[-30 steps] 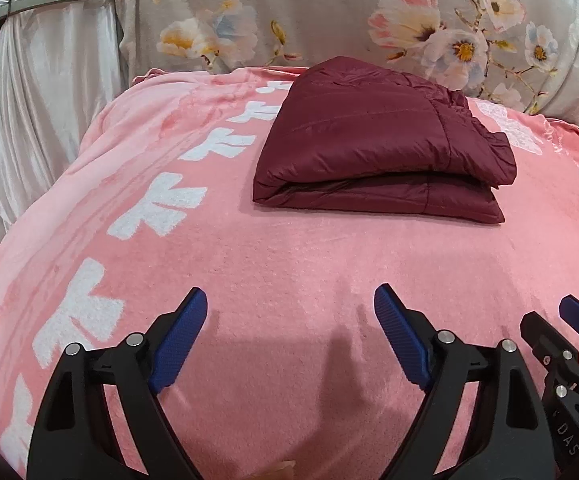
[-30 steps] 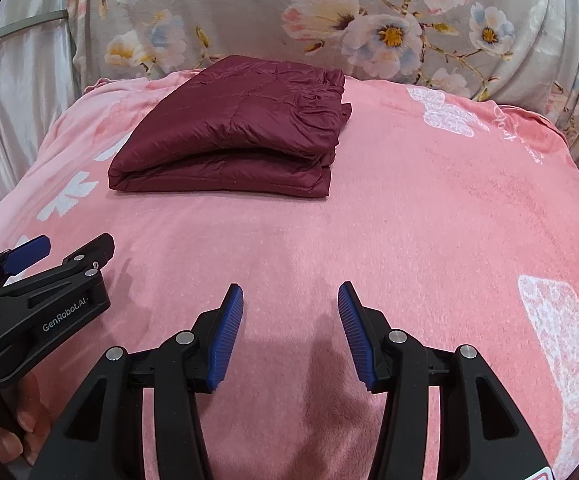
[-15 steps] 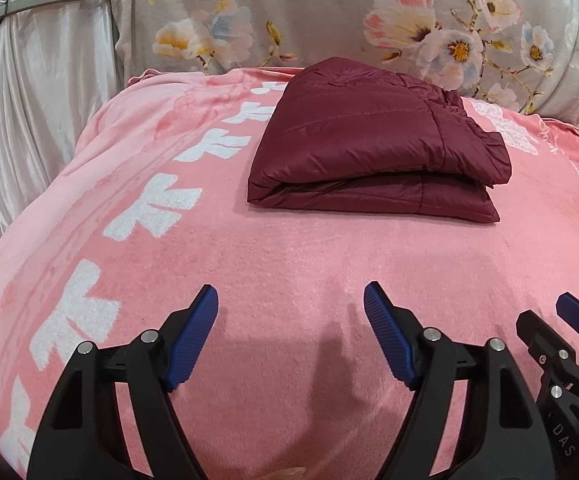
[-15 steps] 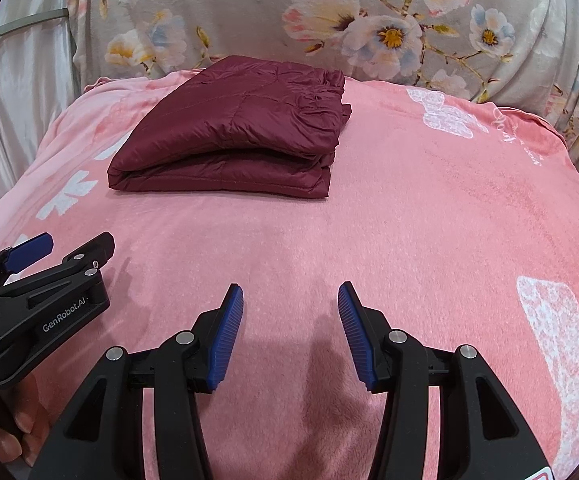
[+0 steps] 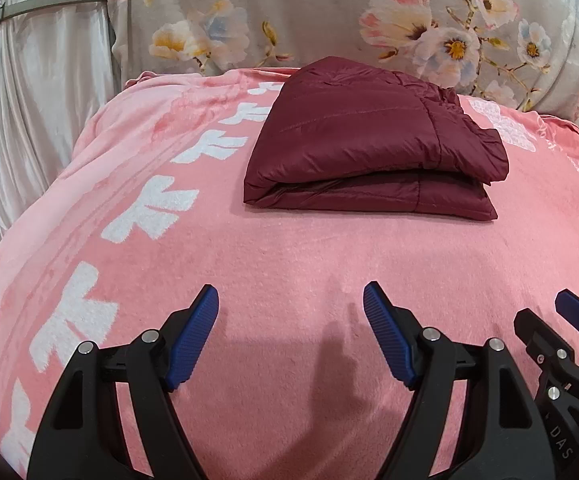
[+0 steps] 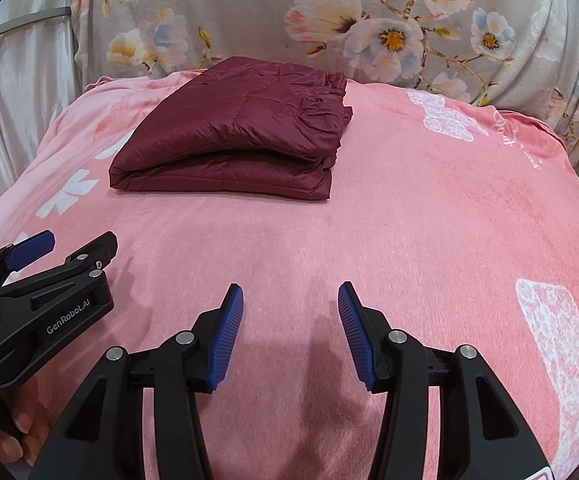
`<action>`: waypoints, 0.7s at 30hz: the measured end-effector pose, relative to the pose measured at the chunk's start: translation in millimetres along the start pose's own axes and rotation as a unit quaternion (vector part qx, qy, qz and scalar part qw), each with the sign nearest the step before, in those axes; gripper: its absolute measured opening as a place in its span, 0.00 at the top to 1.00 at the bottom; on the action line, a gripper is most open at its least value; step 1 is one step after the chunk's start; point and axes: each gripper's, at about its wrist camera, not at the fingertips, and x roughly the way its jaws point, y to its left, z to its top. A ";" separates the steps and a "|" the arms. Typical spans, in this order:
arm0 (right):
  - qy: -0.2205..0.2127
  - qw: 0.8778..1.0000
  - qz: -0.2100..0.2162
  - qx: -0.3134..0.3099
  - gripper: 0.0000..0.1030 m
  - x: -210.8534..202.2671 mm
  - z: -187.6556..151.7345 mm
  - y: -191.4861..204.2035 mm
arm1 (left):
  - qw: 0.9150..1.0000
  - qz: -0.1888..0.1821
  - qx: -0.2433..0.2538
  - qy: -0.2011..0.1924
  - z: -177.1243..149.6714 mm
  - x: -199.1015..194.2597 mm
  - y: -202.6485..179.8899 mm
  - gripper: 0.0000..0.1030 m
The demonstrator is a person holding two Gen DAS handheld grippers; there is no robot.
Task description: Fold large clothes
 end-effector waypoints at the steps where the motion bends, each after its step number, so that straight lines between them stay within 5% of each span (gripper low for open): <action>1: -0.001 1.000 -0.001 0.000 0.53 -0.4 -0.1 0.1 | 1.000 0.000 0.000 0.000 0.0 -0.1 -0.1 0.29; 21: -0.003 1.000 -0.002 -0.002 0.53 -1.8 -0.8 1.1 | 1.000 0.003 0.003 -0.009 -1.1 -5.5 -3.3 0.29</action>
